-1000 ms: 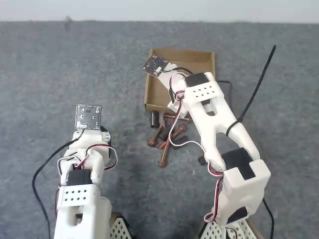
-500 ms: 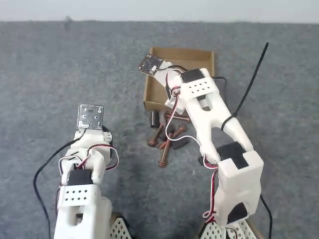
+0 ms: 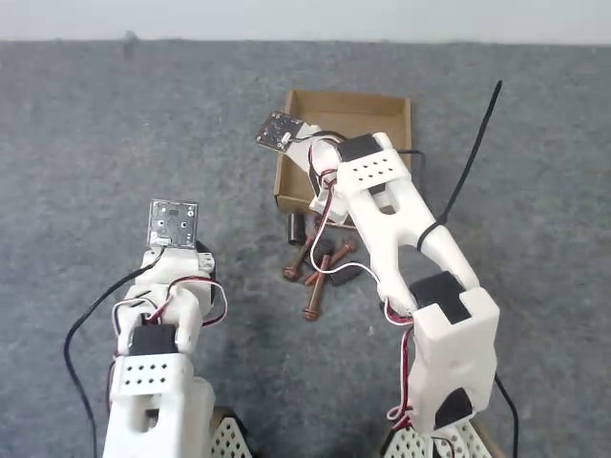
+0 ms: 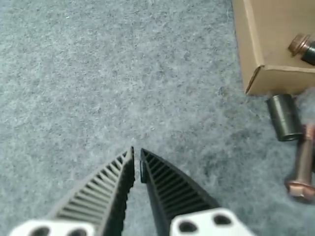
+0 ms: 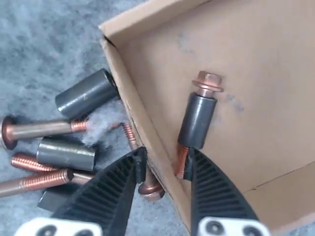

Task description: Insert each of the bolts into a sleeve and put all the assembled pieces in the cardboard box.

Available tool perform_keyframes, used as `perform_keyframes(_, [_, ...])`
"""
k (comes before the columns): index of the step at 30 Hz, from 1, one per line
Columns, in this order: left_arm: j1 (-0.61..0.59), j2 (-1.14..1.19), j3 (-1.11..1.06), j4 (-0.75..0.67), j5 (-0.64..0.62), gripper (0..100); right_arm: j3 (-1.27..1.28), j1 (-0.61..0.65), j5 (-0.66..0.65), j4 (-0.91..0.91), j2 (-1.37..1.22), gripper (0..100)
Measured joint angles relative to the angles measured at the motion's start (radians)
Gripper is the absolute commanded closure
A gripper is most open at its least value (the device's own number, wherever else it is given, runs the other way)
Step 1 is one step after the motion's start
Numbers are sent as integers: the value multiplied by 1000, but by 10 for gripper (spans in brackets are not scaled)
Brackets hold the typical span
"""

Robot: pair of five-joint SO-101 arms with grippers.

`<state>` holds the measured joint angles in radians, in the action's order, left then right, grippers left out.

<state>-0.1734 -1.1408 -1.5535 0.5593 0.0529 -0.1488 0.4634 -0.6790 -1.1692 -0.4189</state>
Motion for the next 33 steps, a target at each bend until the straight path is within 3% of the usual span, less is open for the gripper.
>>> perform_keyframes(15, [0, 0, 0, 0, 0, 976, 0, 34, 0, 25, -77, 862])
perform_keyframes(21, [0, 0, 0, 0, 0, 976, 0, 23, 0, 49, -110, 992])
perform_keyframes(33, [0, 0, 0, 0, 0, 976, -12, 49, 0, -37, -110, 992])
